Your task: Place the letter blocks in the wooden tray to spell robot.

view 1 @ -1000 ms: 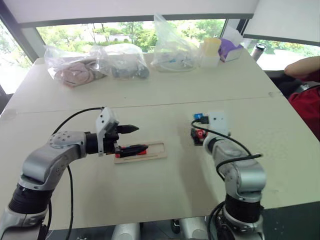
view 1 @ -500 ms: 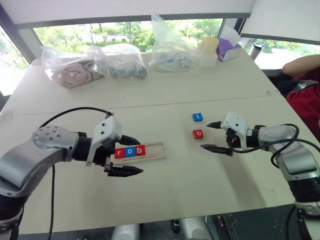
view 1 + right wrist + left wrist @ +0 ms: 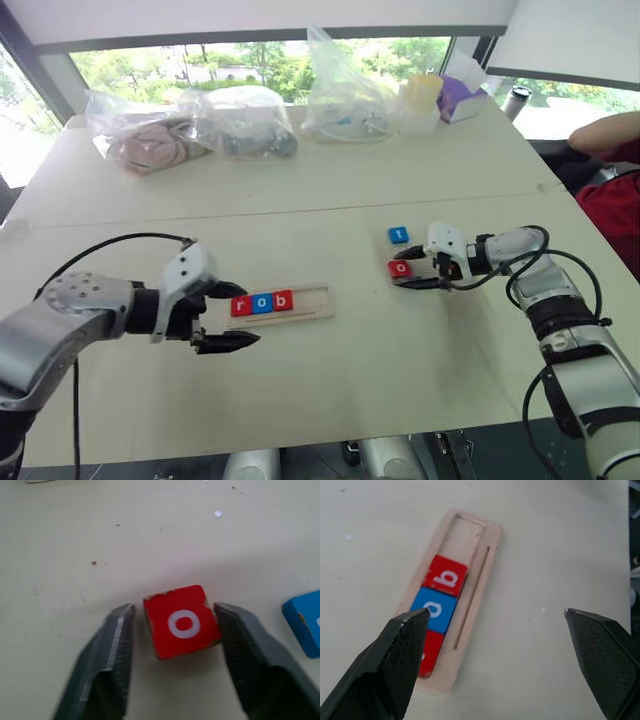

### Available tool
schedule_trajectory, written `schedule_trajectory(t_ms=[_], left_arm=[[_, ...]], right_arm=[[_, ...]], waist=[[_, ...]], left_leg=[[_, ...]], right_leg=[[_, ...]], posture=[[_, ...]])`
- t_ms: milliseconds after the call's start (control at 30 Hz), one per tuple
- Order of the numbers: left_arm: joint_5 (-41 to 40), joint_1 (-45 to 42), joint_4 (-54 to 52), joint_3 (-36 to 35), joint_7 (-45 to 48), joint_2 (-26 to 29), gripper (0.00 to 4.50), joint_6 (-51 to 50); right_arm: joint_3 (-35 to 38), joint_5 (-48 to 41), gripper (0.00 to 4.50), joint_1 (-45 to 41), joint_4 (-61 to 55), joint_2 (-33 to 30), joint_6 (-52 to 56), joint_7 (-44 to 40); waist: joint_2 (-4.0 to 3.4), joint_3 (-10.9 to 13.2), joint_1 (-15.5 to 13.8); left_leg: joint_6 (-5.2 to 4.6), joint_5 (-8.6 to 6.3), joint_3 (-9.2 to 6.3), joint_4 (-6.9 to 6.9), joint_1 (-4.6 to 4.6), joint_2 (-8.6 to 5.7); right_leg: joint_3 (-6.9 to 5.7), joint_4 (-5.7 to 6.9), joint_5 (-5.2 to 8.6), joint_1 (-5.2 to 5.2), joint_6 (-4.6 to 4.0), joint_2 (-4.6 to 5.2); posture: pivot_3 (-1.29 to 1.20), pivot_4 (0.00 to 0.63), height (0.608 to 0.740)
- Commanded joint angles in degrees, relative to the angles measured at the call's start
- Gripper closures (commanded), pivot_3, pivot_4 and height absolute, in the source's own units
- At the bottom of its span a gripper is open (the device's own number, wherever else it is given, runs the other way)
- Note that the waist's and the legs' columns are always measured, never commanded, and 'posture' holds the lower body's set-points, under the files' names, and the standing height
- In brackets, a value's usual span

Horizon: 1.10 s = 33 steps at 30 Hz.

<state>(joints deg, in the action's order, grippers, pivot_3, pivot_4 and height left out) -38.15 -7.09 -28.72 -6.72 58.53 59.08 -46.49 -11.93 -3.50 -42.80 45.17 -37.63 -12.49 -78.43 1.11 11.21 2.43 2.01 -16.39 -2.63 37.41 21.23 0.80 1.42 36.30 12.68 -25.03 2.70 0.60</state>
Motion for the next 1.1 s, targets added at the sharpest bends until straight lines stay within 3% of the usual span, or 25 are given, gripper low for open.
schedule_trajectory(t_ms=[33, 100, 233, 333, 467, 700, 1100], left_arm=[[-1.76, -0.96, -0.93, -4.18, -0.06, 0.06, 0.00, 0.65], [-1.86, -1.24, -1.05, -4.23, 0.01, 0.00, 0.00, 0.63], [-1.13, -0.93, -0.39, -4.76, 0.88, 1.19, 0.00, 1.10], [-0.55, 0.22, 0.47, -6.51, 1.55, 1.77, 0.00, 2.35], [-2.30, 0.45, -0.22, -8.05, 1.63, 1.57, 0.00, 1.46], [0.58, 6.75, -0.95, -10.00, 1.85, 2.15, 0.00, 3.37], [3.38, 10.36, -2.24, -8.57, 0.23, 1.13, 0.00, 5.84]], right_arm=[[0.79, 0.91, 3.33, -1.68, 2.66, 0.27, -1.60, 0.03], [1.48, 0.26, 3.33, -2.30, 2.24, 0.70, -0.15, 0.34], [3.35, -6.14, 3.33, -1.34, -13.52, 4.40, 15.72, 1.81], [-1.85, -6.21, 3.33, 1.93, -31.97, 10.65, 28.91, 7.54], [-5.55, -4.03, 3.33, 2.53, -39.75, 14.34, 37.23, 12.20], [-13.34, -0.91, 3.33, 0.67, -42.97, 14.85, 41.68, 12.02], [-16.77, 1.71, 3.33, -1.03, -39.46, 16.43, 41.64, 12.97]], waist=[[0.00, 0.00, 0.01], [0.00, 0.00, 0.05], [-0.02, 0.01, 0.32], [-0.02, 0.01, 0.65], [-0.05, 0.03, -0.01], [-0.04, 0.02, -0.10], [-0.03, 0.03, 0.15]], left_leg=[[0.00, 0.00, 0.00, 0.05, -0.05, 0.00], [0.00, 0.00, 0.00, 0.08, -0.19, -0.01], [0.00, 0.00, 0.01, 0.06, -0.31, 0.00], [0.00, 0.00, 0.03, -0.16, -0.52, 0.07], [0.01, -0.01, -0.15, -0.28, -0.71, 0.07], [0.02, 0.00, -0.07, -0.13, -0.64, -0.02], [0.01, 0.00, -0.12, -0.23, -0.70, 0.04]], right_leg=[[0.00, 0.00, 0.01, 0.07, -0.06, 0.00], [0.00, 0.00, -0.01, 0.22, -0.06, 0.00], [0.01, 0.03, -0.02, 0.30, -0.04, -0.02], [0.03, 0.16, -0.12, 0.27, 0.11, -0.06], [-0.01, 0.80, 0.27, 0.15, -0.11, -0.07], [-0.03, 0.74, 0.42, 0.17, -0.26, 0.04], [-0.06, 0.78, 0.50, 0.15, -0.12, -0.05]], posture=[[0.00, 0.150, 0.740], [0.00, 0.150, 0.740], [0.00, 0.150, 0.740], [0.00, 0.150, 0.740], [0.00, 0.150, 0.740], [0.00, 0.150, 0.740], [0.00, 0.150, 0.740]])
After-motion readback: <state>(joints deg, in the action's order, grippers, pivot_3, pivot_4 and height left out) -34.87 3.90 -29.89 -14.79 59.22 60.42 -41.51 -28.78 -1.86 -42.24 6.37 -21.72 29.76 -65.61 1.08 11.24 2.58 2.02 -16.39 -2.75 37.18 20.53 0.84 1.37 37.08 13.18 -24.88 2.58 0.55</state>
